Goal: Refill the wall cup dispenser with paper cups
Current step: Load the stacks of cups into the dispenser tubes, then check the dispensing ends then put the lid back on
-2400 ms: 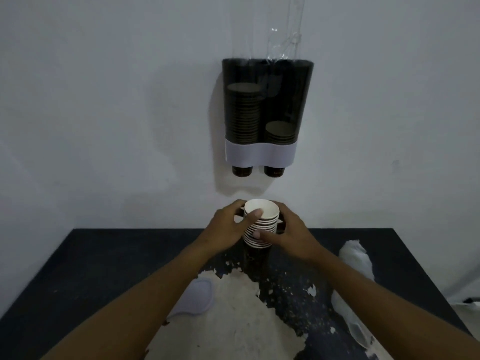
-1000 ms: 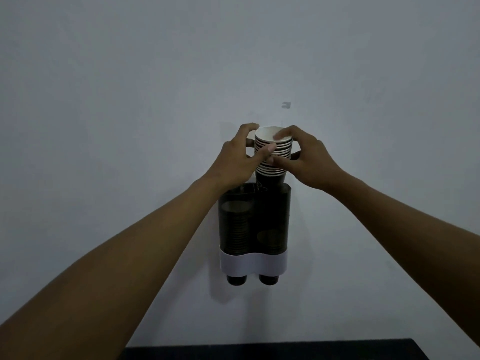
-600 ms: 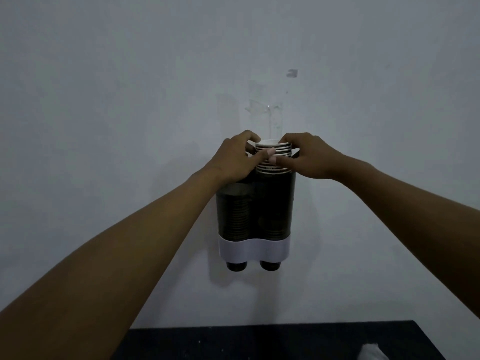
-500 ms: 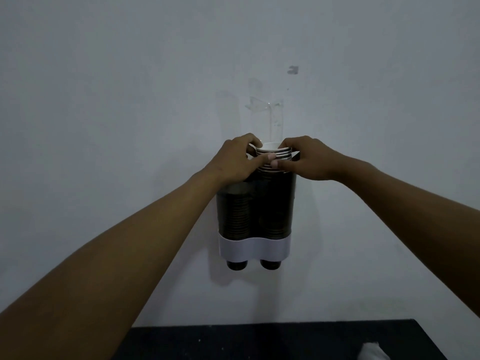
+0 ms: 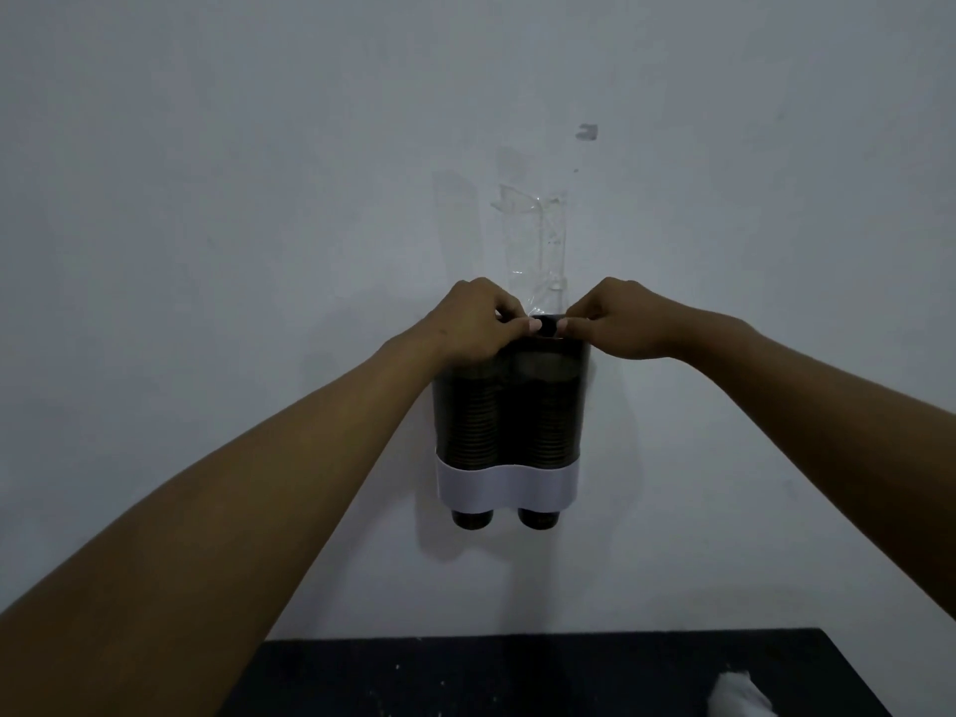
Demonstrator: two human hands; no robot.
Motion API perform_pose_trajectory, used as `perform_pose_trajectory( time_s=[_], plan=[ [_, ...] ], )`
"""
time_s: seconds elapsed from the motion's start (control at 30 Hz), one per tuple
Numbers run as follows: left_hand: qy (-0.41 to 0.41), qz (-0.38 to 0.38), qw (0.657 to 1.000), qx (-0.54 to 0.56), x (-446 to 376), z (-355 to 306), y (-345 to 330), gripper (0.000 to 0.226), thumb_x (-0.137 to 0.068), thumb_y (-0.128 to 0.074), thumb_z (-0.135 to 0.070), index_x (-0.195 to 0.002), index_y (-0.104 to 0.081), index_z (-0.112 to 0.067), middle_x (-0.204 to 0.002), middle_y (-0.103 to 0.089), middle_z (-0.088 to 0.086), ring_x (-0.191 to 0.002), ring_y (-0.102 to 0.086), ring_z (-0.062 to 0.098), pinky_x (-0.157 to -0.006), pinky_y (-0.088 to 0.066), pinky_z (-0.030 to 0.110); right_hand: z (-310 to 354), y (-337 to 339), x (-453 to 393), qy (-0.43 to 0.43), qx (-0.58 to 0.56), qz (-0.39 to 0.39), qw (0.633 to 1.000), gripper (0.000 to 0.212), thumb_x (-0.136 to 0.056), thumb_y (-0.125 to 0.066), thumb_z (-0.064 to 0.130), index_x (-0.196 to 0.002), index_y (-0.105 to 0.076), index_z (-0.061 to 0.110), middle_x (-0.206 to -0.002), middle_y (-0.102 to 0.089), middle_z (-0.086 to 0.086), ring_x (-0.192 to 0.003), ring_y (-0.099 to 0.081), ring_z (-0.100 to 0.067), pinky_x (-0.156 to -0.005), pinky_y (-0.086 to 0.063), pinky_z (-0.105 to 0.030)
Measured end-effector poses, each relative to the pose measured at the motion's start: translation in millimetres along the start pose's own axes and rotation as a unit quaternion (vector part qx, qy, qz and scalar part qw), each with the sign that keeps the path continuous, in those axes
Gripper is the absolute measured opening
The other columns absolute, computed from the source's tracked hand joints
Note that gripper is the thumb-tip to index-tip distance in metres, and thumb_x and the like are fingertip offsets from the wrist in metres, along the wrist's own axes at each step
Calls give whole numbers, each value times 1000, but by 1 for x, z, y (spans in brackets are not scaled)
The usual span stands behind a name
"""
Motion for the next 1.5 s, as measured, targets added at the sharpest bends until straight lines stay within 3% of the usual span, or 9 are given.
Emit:
perform_pose_trajectory(
  time_s=[0.07,0.13,0.3,0.5,0.6,0.7,1.1,1.3,1.5],
  plan=[
    [-4,-8,1000,-2,2,-2,3,23,-89,-63,-37,-90,-76,-18,-79,-62,-5,-72,-53,4,-60,-36,13,2,5,2,13,12,-21,1000,26,-95,-52,32,-106,-72,20,-103,-68,-4,-97,-58,-19,-76,-39,-26],
    [-8,-20,1000,-6,7,-5,7,23,-88,-64,-37,-91,-75,-18,-81,-63,-5,-77,-55,8,-63,-38,16,3,11,6,24,6,-51,998,20,-92,-57,31,-100,-73,22,-104,-67,-4,-104,-57,-21,-80,-38,-27],
    [-22,-68,997,-3,27,-16,24,20,-88,-64,-36,-90,-72,-18,-89,-61,-7,-74,-56,3,-64,-37,13,19,23,23,55,-26,-113,992,16,-90,-62,27,-95,-73,17,-91,-66,5,-87,-60,-15,-65,-40,-19],
    [-16,-75,996,39,67,-22,35,17,-88,-65,-31,-90,-73,-15,-86,-68,-5,-78,-61,7,-66,-41,10,41,17,51,73,-54,-131,987,14,-89,-62,23,-91,-72,13,-87,-71,-3,-80,-61,-16,-66,-44,-15],
    [0,-56,997,60,89,-14,25,14,-88,-66,-29,-90,-72,-17,-88,-70,-5,-82,-62,7,-69,-43,11,48,2,67,78,-72,-124,987,10,-88,-63,20,-86,-71,15,-82,-69,-2,-79,-62,-17,-71,-49,-25],
    [18,-39,996,79,113,-2,6,16,-88,-65,-30,-91,-73,-16,-89,-70,-5,-82,-63,4,-69,-44,11,47,-21,80,71,-89,-114,987,8,-87,-64,21,-81,-68,20,-76,-66,7,-74,-60,-10,-66,-45,-15],
    [131,43,979,150,207,61,-93,14,-88,-66,-28,-85,-72,-15,-80,-67,-8,-69,-58,2,-67,-45,18,7,-145,133,-1,-162,-31,986,14,-90,-61,24,-84,-70,14,-81,-68,4,-76,-63,-12,-73,-53,-27],
    [195,69,967,151,238,96,-133,18,-88,-65,-30,-88,-70,-13,-81,-65,-12,-73,-58,-1,-65,-42,11,-26,-189,148,-63,-188,-4,980,7,-91,-60,24,-95,-65,21,-90,-66,5,-78,-63,-13,-71,-49,-21],
    [245,40,951,184,224,119,-136,29,-85,-68,-30,-108,-62,-13,-98,-66,1,-90,-61,13,-71,-43,14,-61,-204,142,-160,-202,9,966,45,-89,-64,31,-128,-45,16,-114,-58,-3,-87,-60,-18,-74,-44,-26]
  ],
)
Point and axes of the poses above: each hand's wrist, its own x-axis away from the middle knuckle, its own y-axis out of the back of the hand, z = x × y, the point moved 10 cm from there along -x, towards the middle knuckle
